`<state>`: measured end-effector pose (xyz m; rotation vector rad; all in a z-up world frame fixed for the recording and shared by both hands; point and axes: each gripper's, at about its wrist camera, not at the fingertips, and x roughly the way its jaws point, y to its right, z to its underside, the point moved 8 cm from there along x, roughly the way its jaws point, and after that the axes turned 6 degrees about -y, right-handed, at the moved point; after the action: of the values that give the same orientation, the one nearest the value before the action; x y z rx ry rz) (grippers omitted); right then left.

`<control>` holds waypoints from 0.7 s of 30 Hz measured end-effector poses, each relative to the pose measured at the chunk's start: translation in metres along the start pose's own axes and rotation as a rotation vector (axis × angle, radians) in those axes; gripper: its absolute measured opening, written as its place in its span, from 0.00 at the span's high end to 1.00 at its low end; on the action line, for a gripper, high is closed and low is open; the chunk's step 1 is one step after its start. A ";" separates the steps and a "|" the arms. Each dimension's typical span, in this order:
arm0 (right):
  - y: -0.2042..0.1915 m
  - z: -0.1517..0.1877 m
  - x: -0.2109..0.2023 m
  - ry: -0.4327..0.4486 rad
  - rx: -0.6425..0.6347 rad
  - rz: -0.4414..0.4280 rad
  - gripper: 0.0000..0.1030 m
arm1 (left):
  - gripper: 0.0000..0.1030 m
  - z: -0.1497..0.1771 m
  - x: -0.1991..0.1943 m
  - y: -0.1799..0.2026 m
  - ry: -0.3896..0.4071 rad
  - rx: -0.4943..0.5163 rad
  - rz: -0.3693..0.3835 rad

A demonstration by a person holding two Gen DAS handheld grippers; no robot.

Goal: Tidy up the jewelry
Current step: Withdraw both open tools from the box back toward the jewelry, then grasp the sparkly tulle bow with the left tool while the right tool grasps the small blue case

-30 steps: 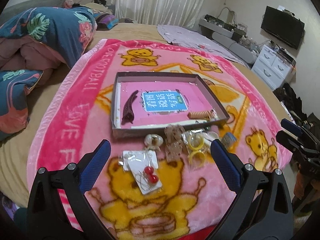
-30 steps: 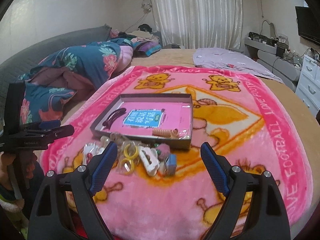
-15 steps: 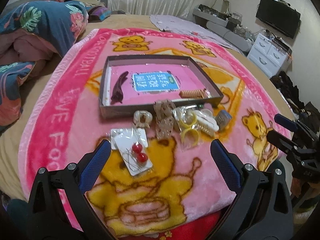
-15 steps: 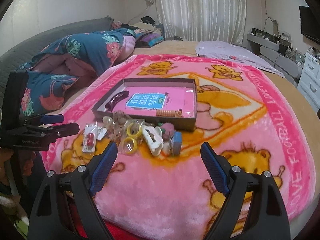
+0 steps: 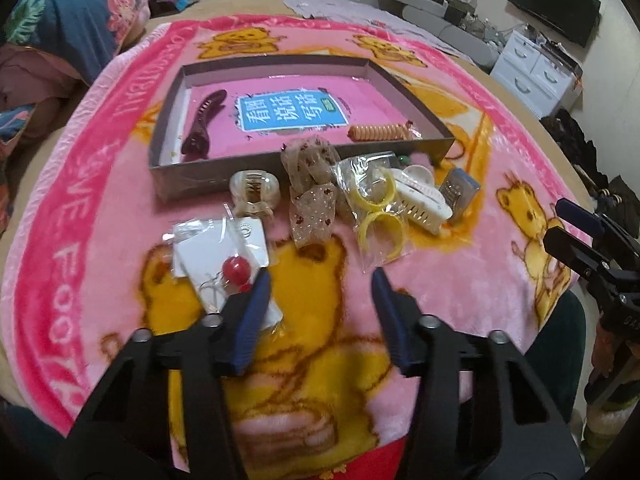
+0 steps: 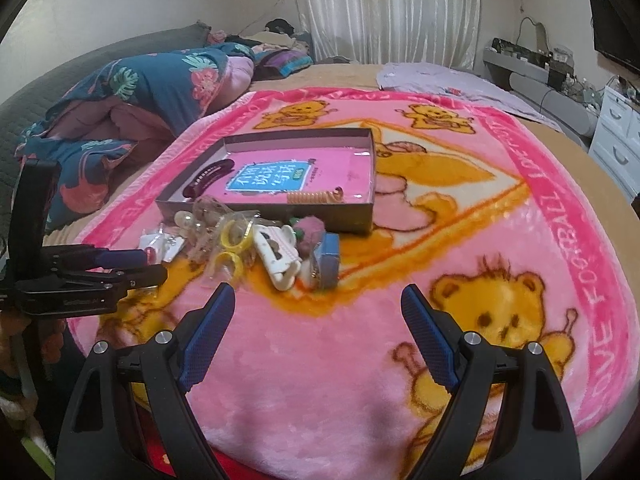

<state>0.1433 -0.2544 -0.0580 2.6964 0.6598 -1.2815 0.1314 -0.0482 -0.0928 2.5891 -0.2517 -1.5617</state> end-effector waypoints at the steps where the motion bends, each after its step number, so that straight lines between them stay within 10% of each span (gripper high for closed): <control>1: 0.002 0.001 0.003 -0.007 0.007 -0.003 0.18 | 0.69 -0.001 0.003 0.000 -0.005 0.000 0.004; 12: 0.009 -0.006 0.049 -0.065 0.044 -0.025 0.25 | 0.77 -0.022 0.034 -0.004 -0.030 -0.011 0.007; 21: 0.010 -0.014 0.092 -0.124 0.081 -0.040 0.53 | 0.76 -0.035 0.046 -0.006 -0.020 -0.003 -0.027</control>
<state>0.2086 -0.2281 -0.1193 2.6513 0.6646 -1.5034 0.1841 -0.0511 -0.1178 2.5866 -0.2171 -1.5960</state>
